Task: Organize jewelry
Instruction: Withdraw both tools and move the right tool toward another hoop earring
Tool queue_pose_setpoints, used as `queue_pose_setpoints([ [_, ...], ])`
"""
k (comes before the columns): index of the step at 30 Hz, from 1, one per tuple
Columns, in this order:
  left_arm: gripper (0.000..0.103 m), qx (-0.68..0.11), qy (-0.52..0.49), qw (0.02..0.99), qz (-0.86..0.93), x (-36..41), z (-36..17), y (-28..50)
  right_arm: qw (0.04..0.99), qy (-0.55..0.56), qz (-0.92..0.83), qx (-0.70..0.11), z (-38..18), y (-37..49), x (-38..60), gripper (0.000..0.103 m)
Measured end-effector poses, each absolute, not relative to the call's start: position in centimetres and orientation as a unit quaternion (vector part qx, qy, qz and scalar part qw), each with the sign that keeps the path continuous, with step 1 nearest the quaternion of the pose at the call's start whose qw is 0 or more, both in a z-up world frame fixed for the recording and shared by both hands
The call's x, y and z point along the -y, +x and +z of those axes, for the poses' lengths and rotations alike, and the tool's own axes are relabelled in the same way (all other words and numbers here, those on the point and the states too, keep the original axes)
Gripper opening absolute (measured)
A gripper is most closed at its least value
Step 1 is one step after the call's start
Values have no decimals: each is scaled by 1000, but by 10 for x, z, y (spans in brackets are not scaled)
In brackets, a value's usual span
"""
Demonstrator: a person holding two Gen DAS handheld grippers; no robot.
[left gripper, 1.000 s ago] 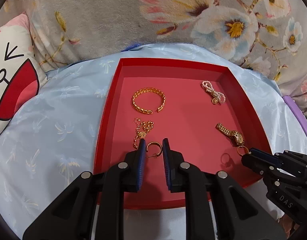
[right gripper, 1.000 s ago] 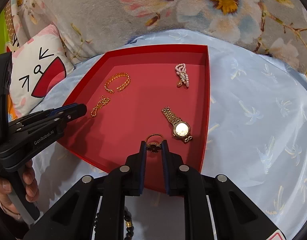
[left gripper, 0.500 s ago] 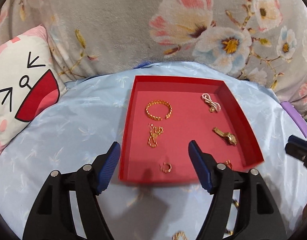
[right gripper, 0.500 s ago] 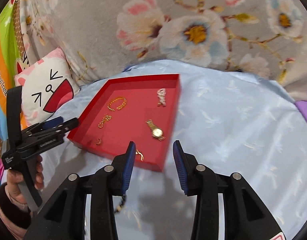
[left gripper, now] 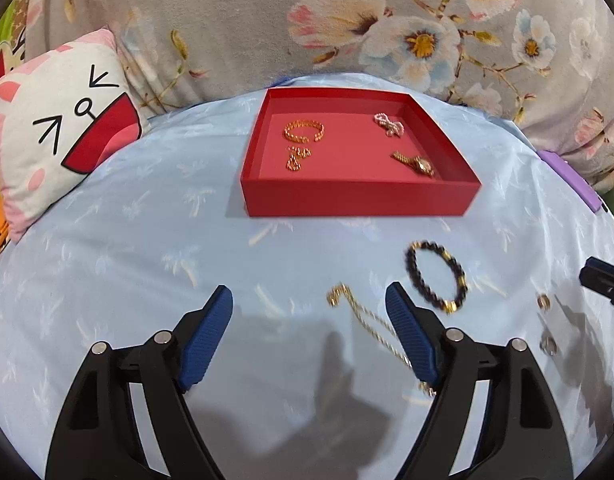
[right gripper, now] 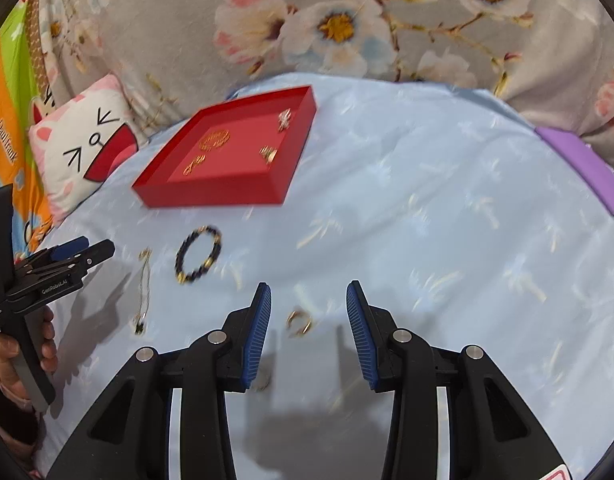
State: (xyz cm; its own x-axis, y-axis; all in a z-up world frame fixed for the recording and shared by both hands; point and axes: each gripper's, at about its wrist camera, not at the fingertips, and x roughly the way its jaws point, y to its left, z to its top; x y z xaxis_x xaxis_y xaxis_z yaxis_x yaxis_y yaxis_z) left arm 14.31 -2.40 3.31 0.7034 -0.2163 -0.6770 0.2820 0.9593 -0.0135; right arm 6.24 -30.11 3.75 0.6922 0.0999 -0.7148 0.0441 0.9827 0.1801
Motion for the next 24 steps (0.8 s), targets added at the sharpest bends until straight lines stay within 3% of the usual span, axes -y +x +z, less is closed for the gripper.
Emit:
queue_pose_setpoints([
  [11,78,-379,22,915,-136,20,15,121,907,75,7,-414,9,62,287,39],
  [13,83,-381,16,914,-137,19,14,122,906,74,3,-417,6,64,287,39],
  [24,85,-388,12,910,-144,20,12,123,898,59,-8,-436,-2,76,279,36],
])
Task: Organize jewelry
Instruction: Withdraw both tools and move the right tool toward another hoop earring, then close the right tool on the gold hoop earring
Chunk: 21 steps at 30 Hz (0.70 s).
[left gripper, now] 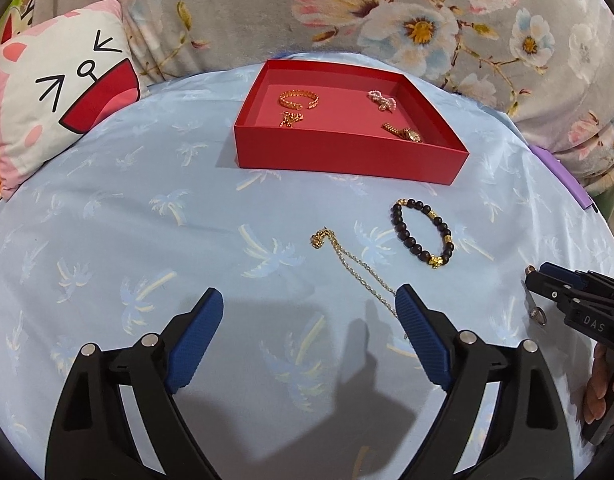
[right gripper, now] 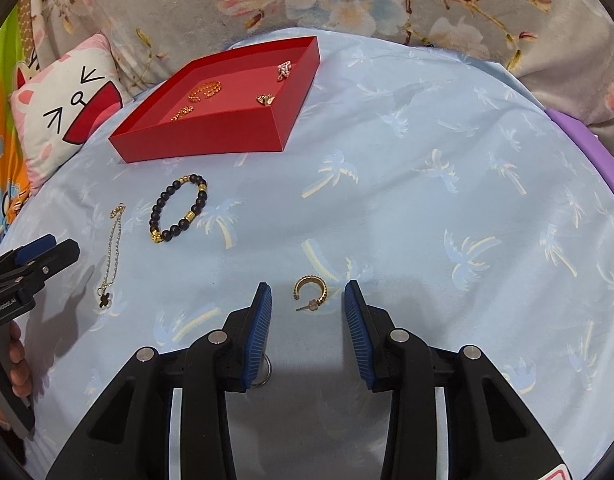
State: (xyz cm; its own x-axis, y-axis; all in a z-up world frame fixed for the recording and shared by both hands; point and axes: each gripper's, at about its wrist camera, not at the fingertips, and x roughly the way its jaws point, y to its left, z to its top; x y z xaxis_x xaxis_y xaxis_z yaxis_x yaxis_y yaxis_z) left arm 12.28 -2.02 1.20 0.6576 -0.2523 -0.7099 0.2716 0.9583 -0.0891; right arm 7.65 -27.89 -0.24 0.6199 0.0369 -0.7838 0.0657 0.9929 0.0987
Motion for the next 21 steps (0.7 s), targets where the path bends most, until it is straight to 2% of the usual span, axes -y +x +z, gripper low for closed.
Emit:
queue_pose_setpoints([
  [2,85,-390,10,909,-145,20,11,123,898,57,-10,-437,-3,78,279,36],
  [13,86,-389,16,910,-145,22,12,122,897,42,-24,-439,-3,81,277,16],
  [21,86,-400,29,895,-193,60,15,133,898,52,-30,-437,-2,78,281,15],
])
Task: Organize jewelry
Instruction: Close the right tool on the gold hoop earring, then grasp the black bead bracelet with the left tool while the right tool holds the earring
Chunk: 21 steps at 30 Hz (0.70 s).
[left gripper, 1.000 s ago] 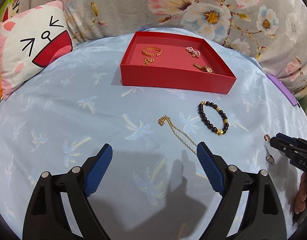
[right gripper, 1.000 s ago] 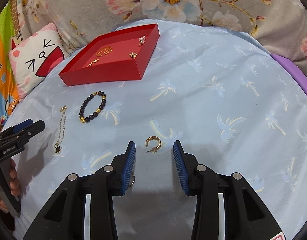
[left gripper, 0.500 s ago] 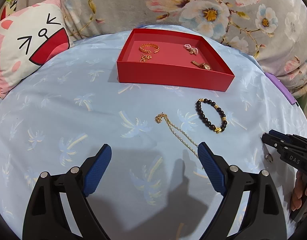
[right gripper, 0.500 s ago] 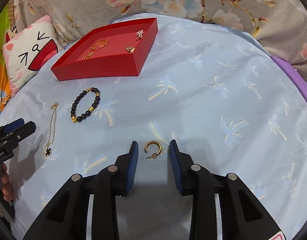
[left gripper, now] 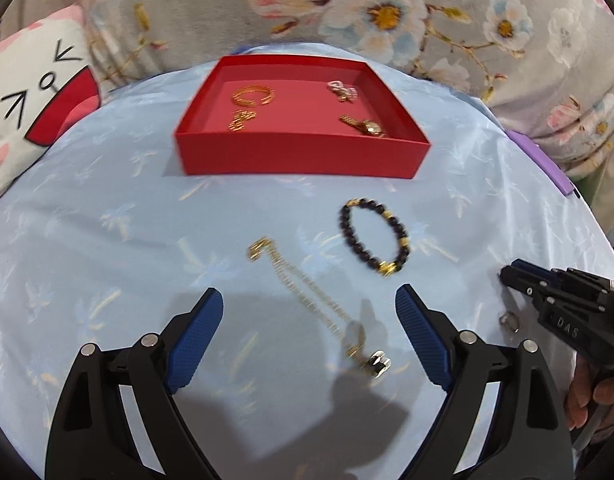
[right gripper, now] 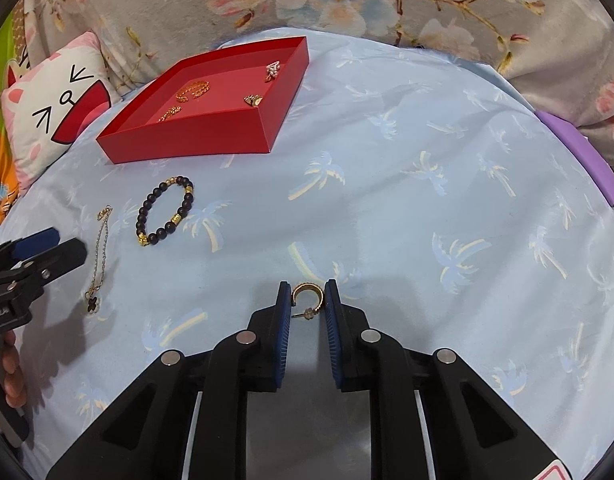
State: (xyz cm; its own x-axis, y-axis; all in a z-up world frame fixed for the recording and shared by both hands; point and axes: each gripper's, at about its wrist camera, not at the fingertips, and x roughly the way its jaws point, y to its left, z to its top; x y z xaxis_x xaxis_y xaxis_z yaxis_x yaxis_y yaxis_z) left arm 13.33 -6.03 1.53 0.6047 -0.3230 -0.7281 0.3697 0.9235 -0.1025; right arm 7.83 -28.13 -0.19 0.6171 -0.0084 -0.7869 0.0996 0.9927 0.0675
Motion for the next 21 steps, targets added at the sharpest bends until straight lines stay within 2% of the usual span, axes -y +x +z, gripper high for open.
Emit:
queue_pose_setpoints([
  [5,82,-405,36,894,-189,89,14,160,898,68,-32,-433,0,73,291,16],
  [7,63,-413,45,892,-179,96,9,173,898,75,-31,-432,1,72,294,16],
  [10,53,-430,54,884,-174,102,-2,187,898,81,-28,-431,2,71,296,16],
  [12,52,-424,72,887,-170,108,-2,187,899,83,-25,-429,4,70,296,16],
  [14,44,-421,85,887,-171,112,-2,186,899,86,-23,-429,4,70,296,16],
  [16,21,-418,92,887,-175,114,-2,184,898,87,-20,-430,4,70,296,16],
  [17,18,-417,95,886,-177,116,-2,184,898,87,-20,-431,3,70,296,16],
  [18,9,-416,97,886,-181,117,-2,183,898,87,-18,-432,3,70,295,16],
  [21,7,-416,96,883,-195,119,-2,182,898,86,-16,-432,3,69,294,16],
])
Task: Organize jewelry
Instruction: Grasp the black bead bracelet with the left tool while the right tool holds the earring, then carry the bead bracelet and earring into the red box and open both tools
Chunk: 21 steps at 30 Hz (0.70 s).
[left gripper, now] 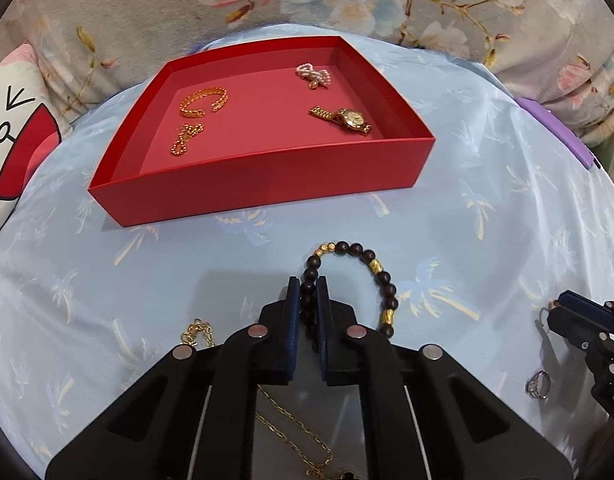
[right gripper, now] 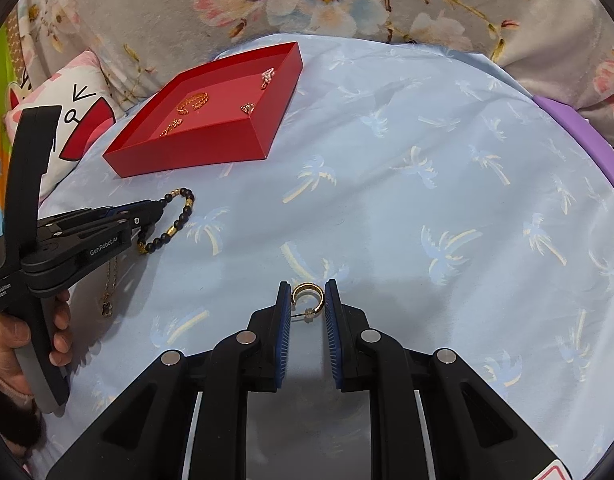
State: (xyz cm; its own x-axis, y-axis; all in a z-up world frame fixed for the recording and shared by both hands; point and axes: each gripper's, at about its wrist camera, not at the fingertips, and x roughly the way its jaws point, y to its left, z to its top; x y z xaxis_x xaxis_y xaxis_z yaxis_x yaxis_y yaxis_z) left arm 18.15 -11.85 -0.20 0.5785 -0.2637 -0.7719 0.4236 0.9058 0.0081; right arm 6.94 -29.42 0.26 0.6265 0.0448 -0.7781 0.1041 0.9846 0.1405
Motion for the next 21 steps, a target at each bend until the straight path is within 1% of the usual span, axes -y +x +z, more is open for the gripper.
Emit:
queue_pose_setpoints([
  [4,7,-415,84,881,-211,115,3,175,900,89,-13,-427,6,68,295,16],
  [7,7,-403,73,885,-223,108,21,166,904,90,-10,-419,14,67,294,16],
  [15,7,-346,51,905,-241,79,95,165,916,91,22,-390,62,80,292,16],
  [21,7,-307,36,923,-229,66,140,197,930,77,37,-358,103,116,286,16],
])
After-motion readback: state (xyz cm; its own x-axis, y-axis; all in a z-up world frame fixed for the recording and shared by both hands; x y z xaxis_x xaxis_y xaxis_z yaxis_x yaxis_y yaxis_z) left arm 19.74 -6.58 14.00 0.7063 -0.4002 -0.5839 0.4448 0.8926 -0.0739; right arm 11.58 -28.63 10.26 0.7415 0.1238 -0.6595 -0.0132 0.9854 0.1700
